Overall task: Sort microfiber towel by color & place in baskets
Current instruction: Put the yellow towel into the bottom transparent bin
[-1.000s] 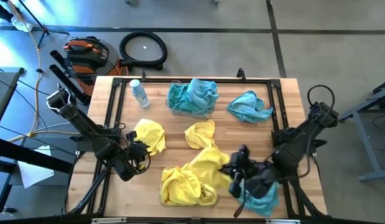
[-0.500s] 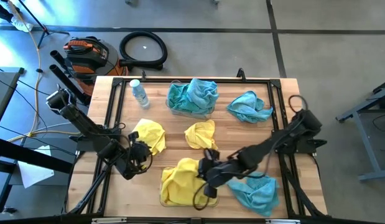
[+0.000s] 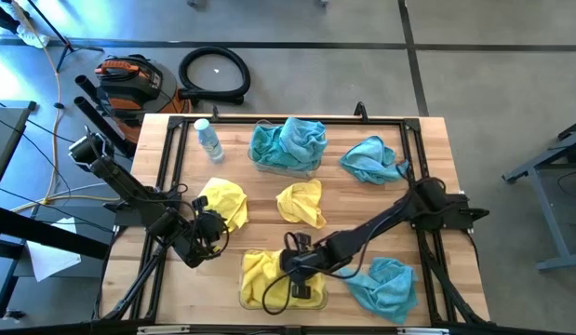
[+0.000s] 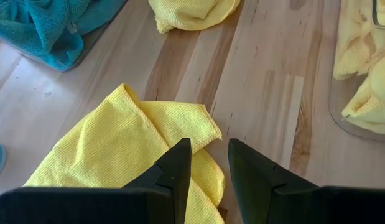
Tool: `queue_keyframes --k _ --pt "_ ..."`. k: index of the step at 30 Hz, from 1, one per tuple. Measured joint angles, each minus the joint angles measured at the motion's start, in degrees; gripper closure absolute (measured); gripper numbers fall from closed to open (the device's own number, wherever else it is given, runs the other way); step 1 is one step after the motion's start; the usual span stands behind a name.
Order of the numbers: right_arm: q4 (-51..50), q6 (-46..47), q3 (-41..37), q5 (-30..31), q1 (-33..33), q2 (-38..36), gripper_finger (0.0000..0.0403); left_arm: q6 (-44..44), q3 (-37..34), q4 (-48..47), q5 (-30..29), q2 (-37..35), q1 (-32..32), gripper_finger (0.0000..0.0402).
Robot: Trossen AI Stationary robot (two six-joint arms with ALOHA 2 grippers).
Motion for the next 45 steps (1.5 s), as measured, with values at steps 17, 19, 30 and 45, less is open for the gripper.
queue_keyframes --k 17,19,30,45 --pt "3.7 1.1 0.1 -0.9 -0.1 4.2 0.0297 0.0 0.0 1.7 -0.1 0.0 0.0 0.0305" --pt "3.2 1.1 0.0 -1.6 -0.3 3.7 0.0285 0.0 0.0 1.7 0.1 0.0 0.0 0.0305" --pt "-4.4 0.0 -0.2 4.7 0.8 -6.0 0.0286 0.0 0.0 1.8 0.5 0.0 0.0 0.0305" --pt "-26.5 11.4 -0.3 28.2 10.5 -11.0 0.0286 -1.0 0.0 2.4 0.5 0.0 0.0 0.0305"
